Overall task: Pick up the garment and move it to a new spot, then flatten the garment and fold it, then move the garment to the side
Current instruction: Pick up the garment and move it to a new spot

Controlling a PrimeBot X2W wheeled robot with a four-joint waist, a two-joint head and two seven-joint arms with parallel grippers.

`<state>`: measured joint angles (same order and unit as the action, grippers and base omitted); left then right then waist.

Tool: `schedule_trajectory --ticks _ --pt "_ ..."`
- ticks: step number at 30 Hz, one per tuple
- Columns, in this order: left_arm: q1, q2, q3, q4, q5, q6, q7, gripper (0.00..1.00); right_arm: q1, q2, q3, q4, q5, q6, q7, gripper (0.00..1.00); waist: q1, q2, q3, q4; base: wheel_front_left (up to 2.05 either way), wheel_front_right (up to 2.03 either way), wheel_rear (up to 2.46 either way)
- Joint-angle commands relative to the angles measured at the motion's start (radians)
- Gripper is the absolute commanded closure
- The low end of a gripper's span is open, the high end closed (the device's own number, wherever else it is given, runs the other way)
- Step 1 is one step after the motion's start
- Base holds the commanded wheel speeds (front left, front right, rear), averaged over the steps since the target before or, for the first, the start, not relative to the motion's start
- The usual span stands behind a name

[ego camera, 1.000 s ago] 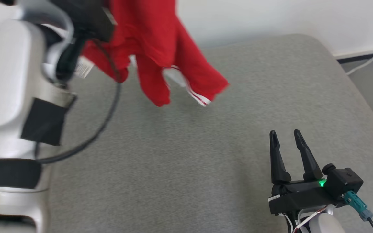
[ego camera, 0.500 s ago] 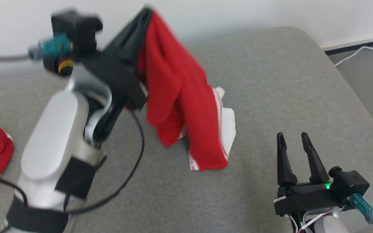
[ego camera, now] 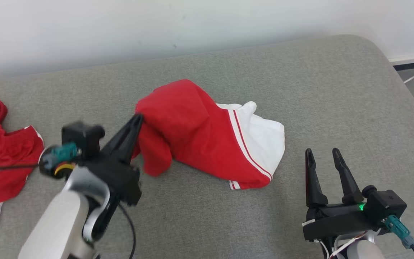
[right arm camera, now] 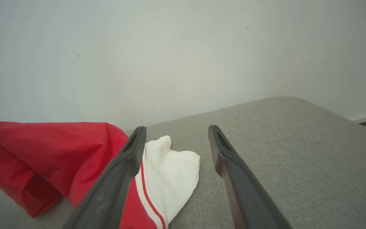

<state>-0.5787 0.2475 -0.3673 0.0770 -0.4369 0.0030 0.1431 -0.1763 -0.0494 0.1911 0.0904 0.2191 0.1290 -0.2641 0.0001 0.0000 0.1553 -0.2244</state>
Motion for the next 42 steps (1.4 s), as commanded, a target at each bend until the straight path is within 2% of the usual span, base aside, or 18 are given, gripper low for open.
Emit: schedule_trajectory --ticks 1,6,10,11,12,13,19,23,26,31,37,42 --pt "0.029 0.015 -0.003 -0.008 0.019 0.006 -0.008 1.0 -0.001 -0.002 0.004 0.004 -0.006 0.003 -0.001 0.0 -0.0001 0.0 -0.001 0.005 0.0 0.0 0.0" --pt "0.125 0.047 -0.017 -0.001 0.044 0.025 -0.034 1.0 0.015 -0.002 -0.001 0.008 -0.011 0.003 -0.001 0.0 -0.0001 0.0 -0.004 0.016 0.0 0.0 0.0" --pt "0.183 0.029 -0.027 0.02 0.031 0.036 -0.067 1.0 0.029 -0.002 -0.014 0.012 -0.018 0.003 -0.001 0.0 -0.0001 0.0 -0.012 0.033 0.0 0.0 0.0" --pt "0.191 0.024 -0.027 0.023 0.033 0.039 -0.084 0.96 0.029 -0.002 -0.015 0.014 -0.021 0.003 -0.001 0.0 -0.0001 0.0 -0.015 0.037 0.0 0.0 0.0" --pt "0.196 0.012 -0.026 0.028 0.033 0.044 -0.103 0.16 0.03 -0.002 -0.02 0.013 -0.022 0.003 -0.001 0.0 -0.0001 0.0 -0.018 0.043 0.0 0.0 0.0" --pt "0.205 0.002 -0.026 0.032 0.03 0.048 -0.122 0.0 0.033 -0.002 -0.021 0.014 -0.024 0.003 -0.001 0.0 -0.0001 0.0 -0.021 0.049 0.0 0.0 0.0" --pt "0.257 -0.065 -0.014 0.018 -0.001 0.058 -0.264 0.0 0.062 -0.002 -0.04 0.018 -0.03 0.003 -0.001 0.0 -0.0001 0.0 -0.049 0.09 0.0 0.0 0.0" --pt "0.312 -0.085 0.002 0.005 0.002 0.081 -0.35 0.0 0.079 -0.002 -0.051 0.019 -0.035 0.003 -0.001 0.0 -0.0001 0.0 -0.06 0.106 0.0 0.0 0.0" --pt "0.342 -0.063 0.011 -0.006 0.062 0.116 -0.387 0.0 0.09 -0.003 -0.076 0.023 -0.034 0.003 -0.001 0.0 -0.0001 0.0 -0.066 0.116 0.0 0.0 0.0" --pt "0.403 -0.052 0.067 -0.029 0.084 0.168 -0.404 0.0 0.102 -0.002 -0.107 0.029 -0.045 0.003 0.005 0.0 -0.0001 0.0 -0.085 0.127 0.0 0.0 0.0" --pt "0.472 -0.032 0.144 -0.061 0.075 0.199 -0.408 0.0 0.123 -0.002 -0.131 0.036 -0.046 0.003 0.025 0.0 -0.0001 0.0 -0.111 0.138 0.0 0.0 0.0" --pt "0.527 -0.007 0.181 -0.104 0.097 0.207 -0.409 0.0 0.148 -0.002 -0.172 0.048 -0.045 0.003 0.055 0.0 -0.0001 0.0 -0.129 0.162 0.0 0.0 0.0"
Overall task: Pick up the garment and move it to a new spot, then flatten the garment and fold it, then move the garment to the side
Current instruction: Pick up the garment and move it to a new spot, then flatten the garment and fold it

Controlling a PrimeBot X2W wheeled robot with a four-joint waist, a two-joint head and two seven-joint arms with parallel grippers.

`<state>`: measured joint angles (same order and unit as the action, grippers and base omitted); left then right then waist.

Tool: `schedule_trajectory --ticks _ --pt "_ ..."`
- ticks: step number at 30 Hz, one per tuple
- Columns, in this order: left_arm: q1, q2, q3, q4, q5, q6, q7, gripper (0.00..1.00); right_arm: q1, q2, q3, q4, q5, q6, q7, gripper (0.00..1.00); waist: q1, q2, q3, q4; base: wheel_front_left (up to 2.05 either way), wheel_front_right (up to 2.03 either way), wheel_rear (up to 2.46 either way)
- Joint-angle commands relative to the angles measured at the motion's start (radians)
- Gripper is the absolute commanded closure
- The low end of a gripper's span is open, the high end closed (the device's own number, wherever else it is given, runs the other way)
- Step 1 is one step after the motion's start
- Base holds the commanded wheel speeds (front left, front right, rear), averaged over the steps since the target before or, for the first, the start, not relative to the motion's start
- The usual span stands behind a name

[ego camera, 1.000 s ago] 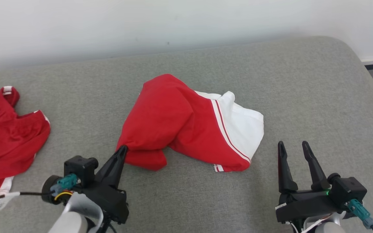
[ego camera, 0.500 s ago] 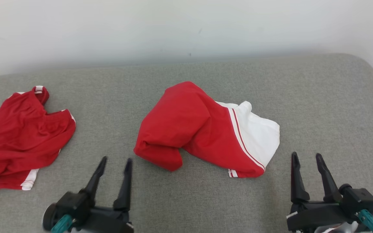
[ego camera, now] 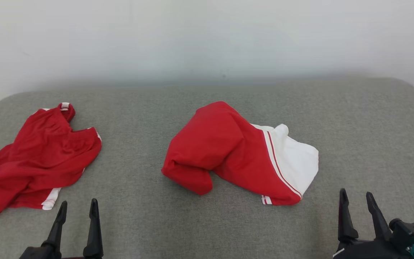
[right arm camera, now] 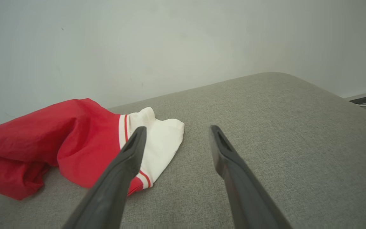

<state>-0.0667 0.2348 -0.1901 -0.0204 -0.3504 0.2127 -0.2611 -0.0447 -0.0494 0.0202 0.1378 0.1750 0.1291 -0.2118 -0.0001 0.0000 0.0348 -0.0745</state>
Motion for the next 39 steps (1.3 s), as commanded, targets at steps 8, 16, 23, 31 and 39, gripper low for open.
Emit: schedule_trajectory --ticks 8,16,23,31,39 --pt "0.057 -0.002 -0.002 -0.04 0.023 -0.011 -0.004 0.0 -0.001 -0.002 -0.033 0.063 0.028 0.002 0.066 0.0 0.0001 0.0 -0.023 0.053 0.0 0.0 0.0" --pt "0.038 -0.012 0.004 -0.035 0.014 -0.025 -0.004 0.0 -0.169 -0.002 -0.046 0.214 -0.035 0.002 0.116 0.0 0.0001 0.0 -0.002 0.082 0.0 0.0 0.0" --pt "0.02 -0.035 -0.003 -0.026 0.026 -0.043 -0.005 0.0 -0.376 -0.059 -0.07 0.456 -0.064 0.002 0.125 0.0 0.0001 0.0 0.033 0.108 0.0 0.0 0.0" --pt "-0.01 -0.053 -0.002 -0.015 0.039 -0.064 -0.004 0.0 -0.541 -0.125 -0.107 0.724 -0.082 0.002 0.114 0.0 0.0001 0.0 0.069 0.141 0.0 0.0 0.0" --pt "-0.033 -0.065 -0.004 0.0 0.052 -0.078 -0.004 0.0 -0.628 -0.159 -0.155 0.934 -0.098 0.002 0.076 0.67 0.0001 0.0 0.094 0.164 0.0 0.0 0.0"
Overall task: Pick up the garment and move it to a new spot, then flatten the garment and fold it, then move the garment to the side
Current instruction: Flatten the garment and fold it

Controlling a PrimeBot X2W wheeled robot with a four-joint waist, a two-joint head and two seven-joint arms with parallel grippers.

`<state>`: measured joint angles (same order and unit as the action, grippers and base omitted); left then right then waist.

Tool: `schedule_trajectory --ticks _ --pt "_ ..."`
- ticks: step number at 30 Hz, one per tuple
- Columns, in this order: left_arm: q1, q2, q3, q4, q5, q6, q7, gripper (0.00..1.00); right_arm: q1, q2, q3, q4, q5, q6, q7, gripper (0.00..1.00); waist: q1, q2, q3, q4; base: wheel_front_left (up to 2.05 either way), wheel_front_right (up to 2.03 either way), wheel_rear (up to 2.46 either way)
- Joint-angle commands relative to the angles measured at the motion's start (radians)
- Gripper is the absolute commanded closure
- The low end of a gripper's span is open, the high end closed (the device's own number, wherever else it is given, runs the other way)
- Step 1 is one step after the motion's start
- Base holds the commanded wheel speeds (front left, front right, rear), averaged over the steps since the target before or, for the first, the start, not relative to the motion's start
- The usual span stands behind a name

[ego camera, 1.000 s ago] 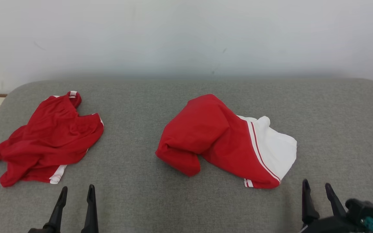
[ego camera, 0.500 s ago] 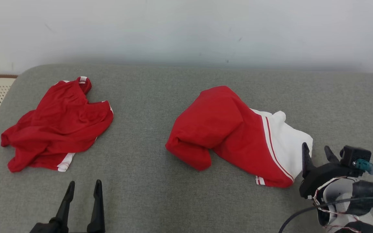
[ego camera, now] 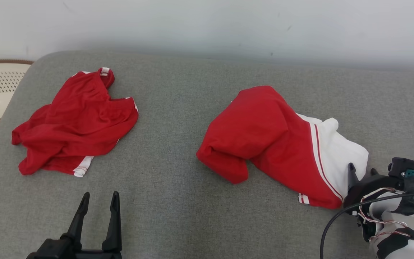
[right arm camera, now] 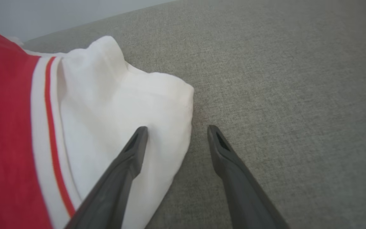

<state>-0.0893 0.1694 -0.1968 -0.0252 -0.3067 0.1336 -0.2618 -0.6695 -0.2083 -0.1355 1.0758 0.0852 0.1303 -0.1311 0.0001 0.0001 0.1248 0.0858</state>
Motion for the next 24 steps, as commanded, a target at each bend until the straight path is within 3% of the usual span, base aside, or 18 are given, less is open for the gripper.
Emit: schedule_trajectory --ticks 1,7,12,19,24 --pt "-0.014 0.0 0.003 0.007 0.01 -0.002 -0.004 0.0 -0.012 -0.001 -0.003 0.016 -0.01 0.001 -0.008 1.0 -0.0001 -0.0001 0.008 0.006 0.0 0.0 0.0" --pt "-0.029 0.006 0.005 0.023 0.018 -0.011 -0.004 0.0 -0.051 0.003 -0.002 0.089 -0.022 0.001 -0.07 1.0 -0.0001 -0.0001 0.016 0.011 0.0 0.0 0.0" --pt "-0.015 0.005 0.013 0.035 0.016 -0.007 -0.004 0.0 -0.059 0.028 0.033 0.051 -0.018 0.001 -0.127 1.0 -0.0001 -0.0001 -0.009 -0.005 0.0 0.0 0.0" --pt "0.019 -0.001 0.02 0.046 0.012 -0.011 -0.004 0.0 0.024 0.053 0.186 -0.177 0.032 0.001 -0.134 1.0 -0.0001 -0.0001 -0.066 -0.047 0.0 0.0 0.0" --pt "0.044 -0.003 0.025 0.047 0.009 -0.009 -0.004 0.0 0.118 0.023 0.328 -0.36 0.106 0.001 -0.134 1.0 -0.0001 -0.0001 -0.099 -0.08 0.0 0.0 0.0"
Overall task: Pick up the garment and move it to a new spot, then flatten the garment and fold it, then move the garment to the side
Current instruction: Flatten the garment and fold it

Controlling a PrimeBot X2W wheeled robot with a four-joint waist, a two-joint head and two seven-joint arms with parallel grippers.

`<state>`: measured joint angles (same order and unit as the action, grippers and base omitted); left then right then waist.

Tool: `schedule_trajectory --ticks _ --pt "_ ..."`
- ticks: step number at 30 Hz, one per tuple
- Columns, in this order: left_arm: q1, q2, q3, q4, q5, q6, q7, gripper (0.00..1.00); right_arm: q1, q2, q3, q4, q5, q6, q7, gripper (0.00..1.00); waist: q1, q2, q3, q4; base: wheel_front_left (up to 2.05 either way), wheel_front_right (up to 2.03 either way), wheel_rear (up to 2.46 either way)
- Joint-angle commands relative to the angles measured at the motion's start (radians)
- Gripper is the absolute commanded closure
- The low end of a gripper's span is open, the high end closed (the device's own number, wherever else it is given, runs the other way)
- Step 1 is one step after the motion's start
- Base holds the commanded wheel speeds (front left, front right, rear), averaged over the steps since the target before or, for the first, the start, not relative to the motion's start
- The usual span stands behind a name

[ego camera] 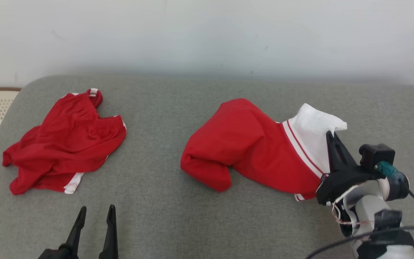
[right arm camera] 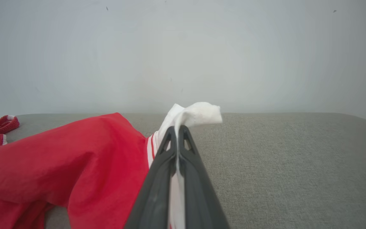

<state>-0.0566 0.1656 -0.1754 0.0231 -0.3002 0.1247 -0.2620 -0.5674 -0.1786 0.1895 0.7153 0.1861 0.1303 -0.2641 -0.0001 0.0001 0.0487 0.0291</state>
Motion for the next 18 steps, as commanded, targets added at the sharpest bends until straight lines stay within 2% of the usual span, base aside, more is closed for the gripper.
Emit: schedule_trajectory --ticks 1,12,18 --pt "0.018 0.0 0.004 -0.001 0.001 0.0 -0.004 0.0 0.036 -0.015 0.03 -0.036 0.018 0.001 -0.001 1.0 0.0001 -0.0001 -0.028 -0.029 0.0 0.0 0.0" --pt "0.053 -0.013 0.008 -0.01 -0.007 0.002 -0.004 0.0 0.239 -0.09 0.276 -0.361 0.084 0.001 -0.001 1.0 0.0001 -0.0001 -0.052 -0.068 0.0 0.0 0.0" --pt "0.061 -0.012 0.01 -0.007 -0.011 -0.003 -0.004 0.0 0.306 -0.116 0.374 -0.443 0.074 0.001 -0.001 1.0 0.0001 -0.0001 -0.055 -0.074 0.0 0.0 0.0"
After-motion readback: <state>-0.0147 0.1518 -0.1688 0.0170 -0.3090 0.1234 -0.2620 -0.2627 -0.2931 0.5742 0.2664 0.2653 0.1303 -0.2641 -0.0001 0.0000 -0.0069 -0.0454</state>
